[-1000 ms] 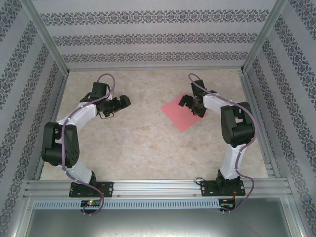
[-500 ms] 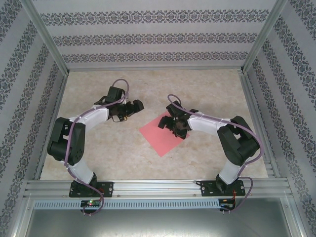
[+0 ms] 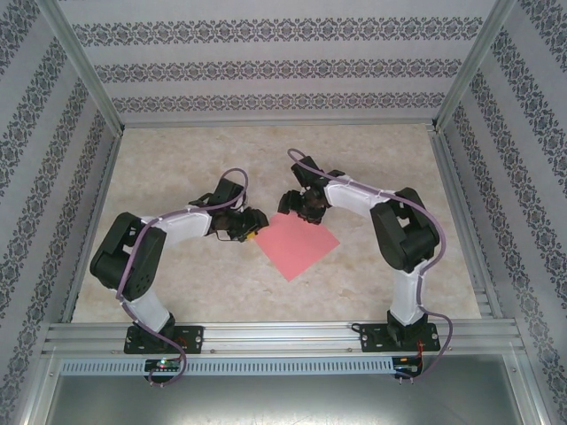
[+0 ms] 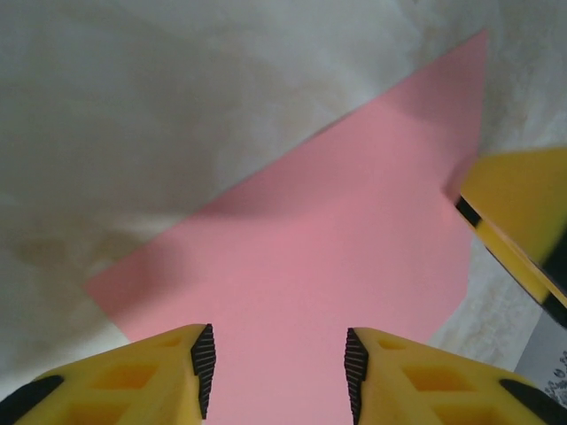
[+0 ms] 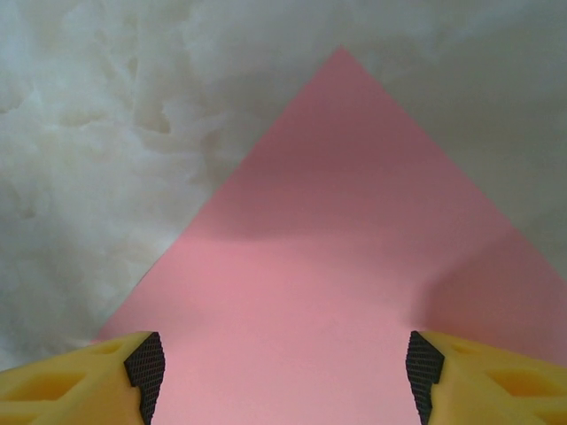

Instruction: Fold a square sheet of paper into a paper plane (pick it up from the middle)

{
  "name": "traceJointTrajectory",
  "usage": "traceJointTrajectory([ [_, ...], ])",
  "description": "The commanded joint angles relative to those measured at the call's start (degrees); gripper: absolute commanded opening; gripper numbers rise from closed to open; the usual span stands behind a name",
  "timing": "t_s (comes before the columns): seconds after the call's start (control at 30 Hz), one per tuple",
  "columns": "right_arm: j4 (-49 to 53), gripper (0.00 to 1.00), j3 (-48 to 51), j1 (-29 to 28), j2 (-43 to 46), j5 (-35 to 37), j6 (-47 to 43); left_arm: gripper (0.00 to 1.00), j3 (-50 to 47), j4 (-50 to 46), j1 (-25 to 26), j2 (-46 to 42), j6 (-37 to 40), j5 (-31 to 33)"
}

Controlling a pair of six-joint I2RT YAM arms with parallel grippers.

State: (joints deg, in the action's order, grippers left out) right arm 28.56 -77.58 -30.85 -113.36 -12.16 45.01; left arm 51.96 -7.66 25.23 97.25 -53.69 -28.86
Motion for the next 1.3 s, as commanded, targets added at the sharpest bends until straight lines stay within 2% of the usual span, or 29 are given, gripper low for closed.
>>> traceJointTrajectory([
  [0.0,2.82,0.74,-2.54,0.78,-1.72,-0.68,-2.30,0.44,2.58,-0.72,1.36,2.48,-1.65,-0.88],
  [0.27,4.02,0.75,-0.98,1.57,-1.61,0.74,-1.30,0.41,7.02,-8.96,1.79,7.27,1.27,2.44],
  [0.5,3.91,0.76,4.84,2.29,1.59,2.98,1.49,0.40,12.07,-14.72,1.52,11.24,5.37,6.31],
  [0.67,1.44,0.76,8.48,2.38,3.68,3.02,3.79,0.40,16.29,-16.69,0.74,14.49,8.04,6.56],
  [0.87,3.71,0.73,4.99,2.78,6.98,2.94,-3.94,0.41,21.81,-18.49,0.63,15.39,11.76,4.70],
  [1.03,9.20,0.82,5.38,-0.49,11.04,11.30,-8.89,0.55,20.81,-13.18,-1.86,11.47,8.76,0.71],
  [1.17,12.66,0.98,6.39,-4.96,12.80,16.63,-10.92,0.65,17.84,-10.62,-6.78,7.93,7.11,-0.33],
  [1.27,14.65,0.98,5.16,-8.97,12.20,20.01,-12.51,0.76,16.23,-11.63,-10.37,5.54,7.87,0.24],
])
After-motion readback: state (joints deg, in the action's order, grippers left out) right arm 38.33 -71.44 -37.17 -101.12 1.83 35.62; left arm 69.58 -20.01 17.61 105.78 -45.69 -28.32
